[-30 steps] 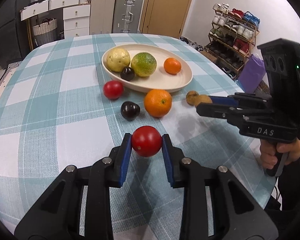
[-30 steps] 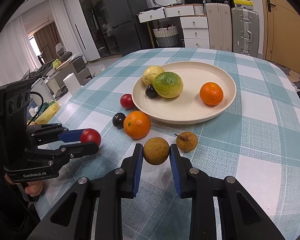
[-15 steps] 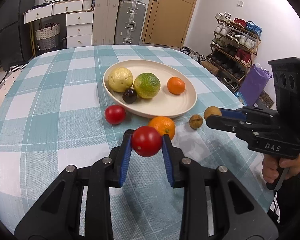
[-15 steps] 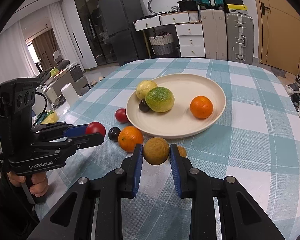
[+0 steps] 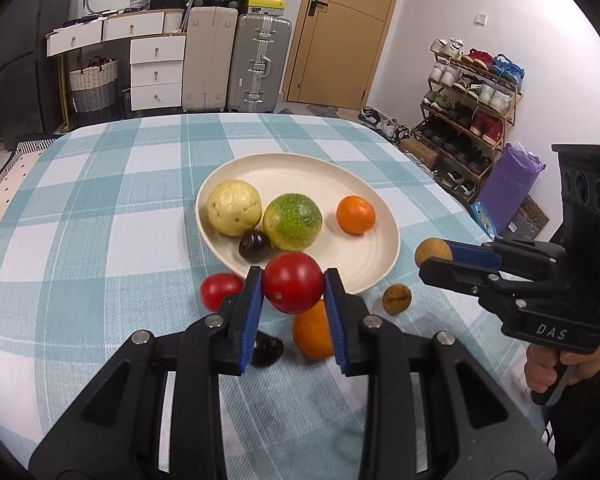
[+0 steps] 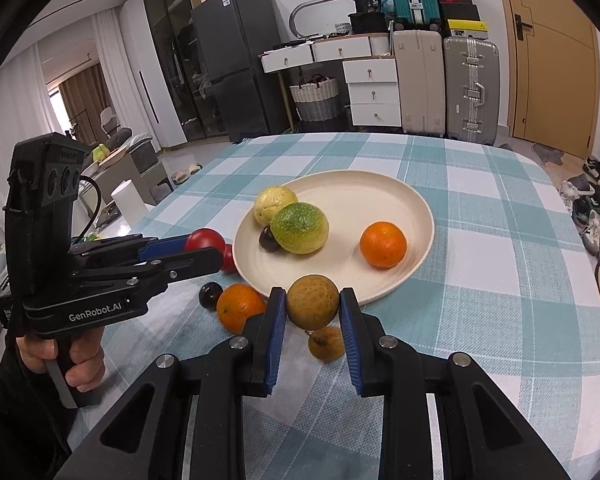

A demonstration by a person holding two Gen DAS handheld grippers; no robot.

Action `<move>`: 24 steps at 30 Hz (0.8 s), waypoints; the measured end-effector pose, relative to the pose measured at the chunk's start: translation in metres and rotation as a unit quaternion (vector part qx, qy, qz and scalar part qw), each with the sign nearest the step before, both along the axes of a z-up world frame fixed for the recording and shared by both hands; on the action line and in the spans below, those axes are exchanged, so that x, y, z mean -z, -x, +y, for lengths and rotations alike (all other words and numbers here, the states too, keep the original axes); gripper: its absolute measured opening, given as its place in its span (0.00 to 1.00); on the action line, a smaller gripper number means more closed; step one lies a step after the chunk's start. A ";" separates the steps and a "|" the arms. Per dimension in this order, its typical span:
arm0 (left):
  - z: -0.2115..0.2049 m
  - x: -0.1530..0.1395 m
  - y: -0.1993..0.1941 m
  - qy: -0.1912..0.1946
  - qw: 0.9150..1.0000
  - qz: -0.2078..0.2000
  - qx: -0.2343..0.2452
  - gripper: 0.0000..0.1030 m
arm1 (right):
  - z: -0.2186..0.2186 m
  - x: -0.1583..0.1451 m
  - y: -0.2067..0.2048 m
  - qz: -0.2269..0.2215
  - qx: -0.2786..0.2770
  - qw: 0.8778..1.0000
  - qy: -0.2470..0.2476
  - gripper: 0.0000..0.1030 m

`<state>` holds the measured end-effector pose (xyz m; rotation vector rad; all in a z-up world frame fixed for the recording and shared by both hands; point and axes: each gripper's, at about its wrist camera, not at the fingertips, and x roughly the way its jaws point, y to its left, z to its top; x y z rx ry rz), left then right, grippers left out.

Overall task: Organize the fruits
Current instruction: 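Carry the red tomato with the left gripper while the right gripper carries the brown fruit to the plate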

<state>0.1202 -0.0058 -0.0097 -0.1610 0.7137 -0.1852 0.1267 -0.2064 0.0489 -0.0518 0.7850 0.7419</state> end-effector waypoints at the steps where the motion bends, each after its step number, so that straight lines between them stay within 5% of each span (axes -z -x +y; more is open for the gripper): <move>1: -0.001 0.000 -0.003 -0.001 1.000 -0.002 0.000 0.27 | 0.000 0.000 -0.001 -0.001 0.001 1.000 0.000 0.27; 24: -0.009 0.020 -0.043 -0.017 1.000 0.023 0.000 0.27 | 0.009 0.012 -0.036 0.010 0.015 1.000 0.015 0.27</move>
